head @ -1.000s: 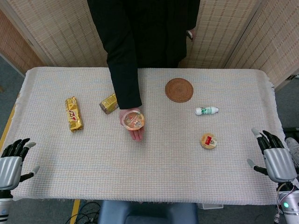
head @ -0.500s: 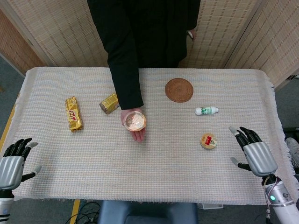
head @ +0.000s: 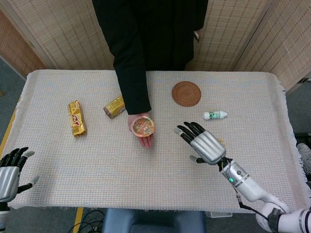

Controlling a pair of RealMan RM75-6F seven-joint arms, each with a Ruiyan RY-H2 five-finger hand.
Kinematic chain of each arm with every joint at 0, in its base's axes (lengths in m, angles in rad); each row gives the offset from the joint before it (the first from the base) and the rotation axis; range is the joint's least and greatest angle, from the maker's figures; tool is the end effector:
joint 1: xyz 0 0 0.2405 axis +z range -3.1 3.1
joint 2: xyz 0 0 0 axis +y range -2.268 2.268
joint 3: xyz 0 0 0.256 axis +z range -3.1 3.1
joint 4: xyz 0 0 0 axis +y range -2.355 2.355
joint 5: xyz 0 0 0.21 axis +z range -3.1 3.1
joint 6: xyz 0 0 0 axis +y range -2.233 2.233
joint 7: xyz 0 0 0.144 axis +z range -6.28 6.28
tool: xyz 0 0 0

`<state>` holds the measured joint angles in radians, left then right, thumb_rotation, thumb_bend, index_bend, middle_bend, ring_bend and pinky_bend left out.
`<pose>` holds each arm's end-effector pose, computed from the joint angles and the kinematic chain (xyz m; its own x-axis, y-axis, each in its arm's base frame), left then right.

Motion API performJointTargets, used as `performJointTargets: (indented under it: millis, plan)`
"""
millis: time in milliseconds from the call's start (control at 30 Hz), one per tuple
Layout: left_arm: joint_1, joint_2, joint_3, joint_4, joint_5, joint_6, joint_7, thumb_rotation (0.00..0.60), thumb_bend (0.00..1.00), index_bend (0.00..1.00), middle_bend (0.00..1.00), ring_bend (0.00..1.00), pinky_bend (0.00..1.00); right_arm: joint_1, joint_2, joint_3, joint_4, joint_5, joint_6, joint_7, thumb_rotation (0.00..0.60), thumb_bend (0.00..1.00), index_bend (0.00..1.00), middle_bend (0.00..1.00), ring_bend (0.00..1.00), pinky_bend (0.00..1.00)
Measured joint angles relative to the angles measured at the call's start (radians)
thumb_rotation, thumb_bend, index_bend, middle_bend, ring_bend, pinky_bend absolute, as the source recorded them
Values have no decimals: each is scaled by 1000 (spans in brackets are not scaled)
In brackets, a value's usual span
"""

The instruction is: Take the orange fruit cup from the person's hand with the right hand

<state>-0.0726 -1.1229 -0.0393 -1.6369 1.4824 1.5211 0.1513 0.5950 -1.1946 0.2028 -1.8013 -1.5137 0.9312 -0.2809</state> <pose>-0.3091 0.1746 0.1598 0.5042 -0.0135 0.8635 0.8635 0.0205 -0.5039 -0.1333 -0.2971 0.0698 0.5557 -0.1237 0.8221 -0.6990 -0.6048 0.3815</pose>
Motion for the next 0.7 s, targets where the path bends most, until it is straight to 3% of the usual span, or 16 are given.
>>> performJointTargets:
  millis: [300,700]
  plan:
    - [9,-5,5,16,-7,-2,-17,600,226,251,168,139,200,207,-145,99,63,214,-143,-120,600,212,0,0,0,23]
    - [29,10,15,20,-39,-19,-35,600,226,250,156,139,200,436,-324,131,265,491,-234,-237,600,250,0,3,0,23]
